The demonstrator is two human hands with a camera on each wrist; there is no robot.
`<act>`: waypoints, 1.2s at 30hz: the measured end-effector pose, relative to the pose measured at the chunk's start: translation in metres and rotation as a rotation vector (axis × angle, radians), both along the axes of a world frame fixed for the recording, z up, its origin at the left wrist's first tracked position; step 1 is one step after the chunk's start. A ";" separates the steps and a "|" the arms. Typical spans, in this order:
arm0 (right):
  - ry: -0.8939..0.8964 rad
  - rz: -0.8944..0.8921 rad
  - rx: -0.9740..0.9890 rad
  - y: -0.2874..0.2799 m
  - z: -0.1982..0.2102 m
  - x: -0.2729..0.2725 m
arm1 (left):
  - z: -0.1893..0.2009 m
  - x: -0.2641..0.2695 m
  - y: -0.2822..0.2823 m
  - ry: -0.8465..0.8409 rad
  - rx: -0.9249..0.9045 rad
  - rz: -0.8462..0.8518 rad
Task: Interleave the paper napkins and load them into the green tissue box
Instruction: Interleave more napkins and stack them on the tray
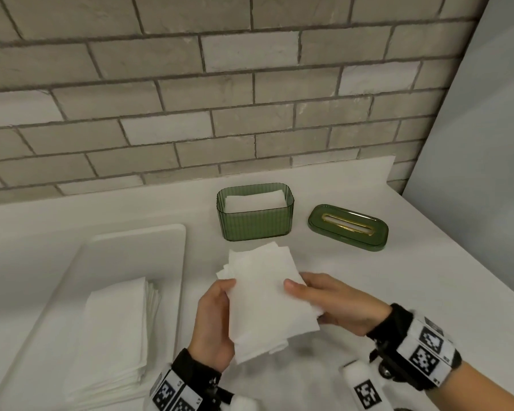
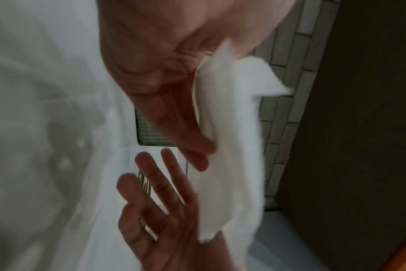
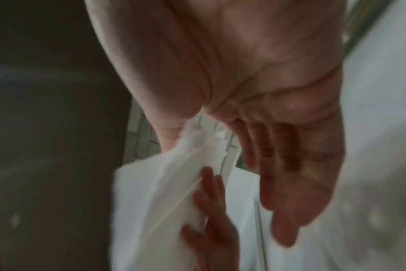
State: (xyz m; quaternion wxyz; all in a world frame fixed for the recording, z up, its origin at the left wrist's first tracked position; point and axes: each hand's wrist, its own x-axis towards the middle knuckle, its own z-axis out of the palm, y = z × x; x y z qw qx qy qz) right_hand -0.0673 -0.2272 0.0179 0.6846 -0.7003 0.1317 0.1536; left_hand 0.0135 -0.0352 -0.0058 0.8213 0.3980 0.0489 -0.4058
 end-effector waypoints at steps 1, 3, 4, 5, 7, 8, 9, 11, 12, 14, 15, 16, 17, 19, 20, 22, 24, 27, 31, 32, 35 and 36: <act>0.025 -0.018 0.052 0.002 -0.005 -0.002 | -0.003 0.001 0.000 0.030 -0.022 0.018; 0.018 -0.100 0.068 0.001 -0.011 -0.002 | -0.002 0.002 0.001 0.082 -0.065 0.011; -0.003 -0.136 0.065 0.000 -0.011 -0.002 | 0.000 0.002 0.001 0.085 -0.069 -0.011; -0.020 -0.169 0.063 -0.002 -0.012 -0.001 | 0.001 0.002 0.000 0.067 -0.050 -0.029; -0.025 -0.199 0.058 -0.006 -0.011 -0.002 | 0.000 0.002 0.000 -0.042 0.042 -0.048; -0.019 -0.203 0.060 -0.007 -0.011 -0.002 | 0.002 0.002 -0.001 -0.092 0.094 -0.039; -0.009 -0.204 0.069 -0.006 -0.012 -0.002 | 0.001 0.002 -0.002 -0.138 0.151 -0.021; 0.011 -0.219 0.123 0.001 -0.014 -0.003 | -0.002 -0.001 -0.006 -0.203 0.212 0.018; 0.019 -0.222 0.164 0.006 -0.015 -0.004 | -0.002 -0.004 -0.009 -0.222 0.236 0.032; 0.050 -0.182 0.239 0.019 -0.019 -0.007 | -0.004 -0.009 -0.014 -0.238 0.263 0.040; 0.066 -0.135 0.254 0.025 -0.020 -0.008 | -0.004 -0.010 -0.015 -0.242 0.273 0.036; 0.076 -0.085 0.244 0.028 -0.019 -0.009 | -0.005 -0.011 -0.015 -0.241 0.287 0.032; 0.076 -0.039 0.197 0.027 -0.016 -0.009 | -0.006 -0.010 -0.014 -0.245 0.300 0.030; 0.040 0.009 0.015 0.011 -0.012 -0.004 | -0.008 -0.008 -0.008 -0.280 0.335 0.046; 0.012 0.015 -0.142 -0.004 -0.012 0.002 | -0.008 -0.005 -0.004 -0.301 0.355 0.066; -0.016 0.005 -0.559 -0.043 -0.017 0.019 | -0.008 0.000 0.004 -0.323 0.363 0.106; 0.061 -0.001 -0.896 -0.079 -0.025 0.035 | -0.006 0.006 0.009 -0.297 0.339 0.138; 0.289 0.088 -1.179 -0.104 -0.032 0.050 | -0.002 0.016 0.014 -0.269 0.301 0.205; 0.418 0.140 -1.297 -0.103 -0.044 0.054 | 0.000 0.024 0.021 -0.264 0.296 0.274; 0.411 0.114 -1.280 -0.105 -0.047 0.054 | 0.000 0.025 0.024 -0.259 0.302 0.286; 0.362 0.021 -1.150 -0.111 -0.051 0.053 | -0.007 0.025 0.036 -0.211 0.300 0.283; 0.340 -0.013 -1.093 -0.112 -0.052 0.052 | -0.008 0.024 0.039 -0.202 0.296 0.275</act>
